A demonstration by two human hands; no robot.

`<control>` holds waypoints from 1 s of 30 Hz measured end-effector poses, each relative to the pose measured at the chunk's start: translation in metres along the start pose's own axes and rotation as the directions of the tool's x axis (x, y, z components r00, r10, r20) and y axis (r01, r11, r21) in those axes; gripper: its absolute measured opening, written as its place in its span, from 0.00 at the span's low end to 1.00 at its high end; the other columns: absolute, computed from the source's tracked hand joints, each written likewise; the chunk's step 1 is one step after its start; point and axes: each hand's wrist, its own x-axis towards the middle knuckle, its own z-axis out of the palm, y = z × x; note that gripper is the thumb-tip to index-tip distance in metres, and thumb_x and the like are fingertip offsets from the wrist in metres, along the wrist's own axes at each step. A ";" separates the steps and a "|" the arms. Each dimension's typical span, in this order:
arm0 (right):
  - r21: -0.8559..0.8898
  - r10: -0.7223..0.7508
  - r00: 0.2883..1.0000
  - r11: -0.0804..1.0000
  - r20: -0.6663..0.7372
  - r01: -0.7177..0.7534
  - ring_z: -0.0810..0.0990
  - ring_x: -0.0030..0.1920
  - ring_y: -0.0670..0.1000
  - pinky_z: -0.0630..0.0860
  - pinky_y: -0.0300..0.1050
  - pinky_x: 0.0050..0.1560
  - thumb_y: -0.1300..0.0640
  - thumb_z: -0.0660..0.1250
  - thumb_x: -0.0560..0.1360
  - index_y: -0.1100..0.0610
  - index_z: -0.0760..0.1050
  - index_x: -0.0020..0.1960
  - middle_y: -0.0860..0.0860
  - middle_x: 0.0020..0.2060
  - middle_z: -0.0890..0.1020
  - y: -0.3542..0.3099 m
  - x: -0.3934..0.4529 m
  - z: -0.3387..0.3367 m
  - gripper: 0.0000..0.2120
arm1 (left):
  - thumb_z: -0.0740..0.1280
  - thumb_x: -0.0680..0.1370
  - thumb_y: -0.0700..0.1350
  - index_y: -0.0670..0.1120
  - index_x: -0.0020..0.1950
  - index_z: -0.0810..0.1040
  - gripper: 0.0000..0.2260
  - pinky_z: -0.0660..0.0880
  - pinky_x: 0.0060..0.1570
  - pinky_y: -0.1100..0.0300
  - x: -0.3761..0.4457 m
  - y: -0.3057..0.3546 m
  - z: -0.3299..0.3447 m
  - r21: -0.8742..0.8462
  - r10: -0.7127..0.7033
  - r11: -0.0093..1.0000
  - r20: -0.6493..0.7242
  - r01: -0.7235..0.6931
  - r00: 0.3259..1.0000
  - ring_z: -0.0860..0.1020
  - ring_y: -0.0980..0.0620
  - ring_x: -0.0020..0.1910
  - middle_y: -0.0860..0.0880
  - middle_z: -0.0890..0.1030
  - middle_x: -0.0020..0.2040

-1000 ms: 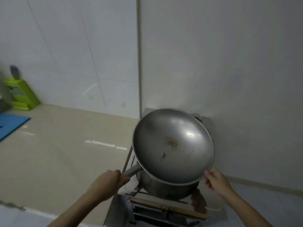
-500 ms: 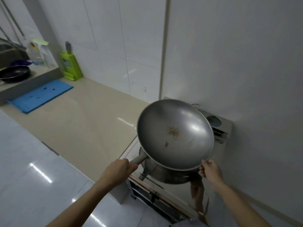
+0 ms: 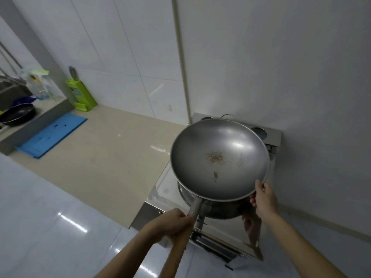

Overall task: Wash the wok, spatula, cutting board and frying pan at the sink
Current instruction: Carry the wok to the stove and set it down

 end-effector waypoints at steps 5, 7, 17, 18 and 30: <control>-0.095 -0.035 0.999 0.995 -0.011 0.034 0.72 0.26 0.53 0.70 0.44 0.29 0.49 0.57 0.81 0.64 0.73 0.47 0.56 0.29 0.74 -0.008 0.008 -0.011 0.18 | 0.60 0.79 0.56 0.44 0.52 0.78 0.16 0.79 0.49 0.61 0.006 -0.001 0.025 0.016 0.058 0.998 0.002 -0.058 0.998 0.81 0.51 0.45 0.44 0.82 0.52; -0.135 -0.049 0.999 0.990 -0.016 0.046 0.73 0.27 0.53 0.71 0.46 0.32 0.48 0.57 0.81 0.65 0.73 0.46 0.57 0.30 0.74 -0.009 0.010 -0.012 0.20 | 0.60 0.79 0.57 0.46 0.51 0.78 0.16 0.79 0.42 0.65 0.006 -0.003 0.028 -0.032 0.069 0.997 -0.011 -0.069 0.998 0.81 0.53 0.41 0.46 0.82 0.48; -0.382 -0.294 0.948 0.896 -0.126 0.227 0.75 0.37 0.57 0.65 0.47 0.37 0.47 0.58 0.80 0.62 0.73 0.43 0.58 0.36 0.78 -0.011 0.005 -0.027 0.19 | 0.59 0.81 0.52 0.39 0.52 0.76 0.16 0.80 0.37 0.63 -0.006 -0.021 0.006 -0.134 0.054 0.989 -0.089 -0.066 0.995 0.82 0.54 0.32 0.46 0.82 0.38; -0.407 -0.353 0.929 0.869 -0.109 0.282 0.74 0.37 0.57 0.65 0.47 0.37 0.48 0.58 0.81 0.62 0.72 0.43 0.58 0.35 0.77 -0.015 0.003 -0.026 0.18 | 0.59 0.81 0.52 0.40 0.51 0.76 0.15 0.78 0.35 0.67 -0.006 -0.023 0.002 -0.075 0.079 0.993 -0.150 -0.091 0.986 0.81 0.57 0.30 0.48 0.82 0.38; -0.309 -0.641 0.451 0.328 0.621 0.893 0.77 0.34 0.49 0.73 0.46 0.32 0.43 0.56 0.78 0.52 0.70 0.43 0.48 0.34 0.78 -0.139 -0.068 0.116 0.14 | 0.60 0.79 0.48 0.44 0.40 0.72 0.11 0.71 0.37 0.54 -0.028 -0.052 -0.100 0.247 0.326 0.945 -0.765 -0.214 0.555 0.76 0.48 0.36 0.48 0.78 0.37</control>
